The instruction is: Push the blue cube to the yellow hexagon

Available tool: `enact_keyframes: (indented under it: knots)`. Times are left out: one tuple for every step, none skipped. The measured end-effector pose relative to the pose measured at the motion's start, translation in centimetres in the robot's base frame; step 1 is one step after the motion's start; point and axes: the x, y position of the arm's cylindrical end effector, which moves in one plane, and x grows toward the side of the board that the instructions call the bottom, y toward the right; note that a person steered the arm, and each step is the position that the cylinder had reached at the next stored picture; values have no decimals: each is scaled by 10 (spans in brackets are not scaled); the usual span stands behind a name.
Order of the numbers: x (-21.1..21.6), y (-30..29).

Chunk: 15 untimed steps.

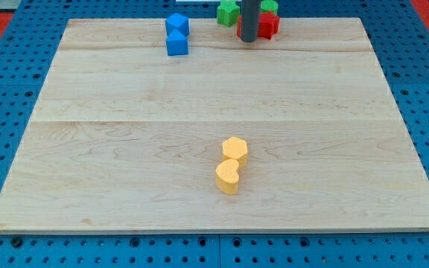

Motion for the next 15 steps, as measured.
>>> enact_keyframes:
  knots:
    - [14,-22]
    - [42,-35]
    - [8,-62]
    - [-20,-64]
    - [-40,-64]
    - [-43,-99]
    - [-46,-140]
    - [-44,-195]
    - [-9,-205]
    - [20,-205]
    - [51,-202]
    - [64,-186]
    - [95,-175]
    - [129,-168]
    - [170,-168]
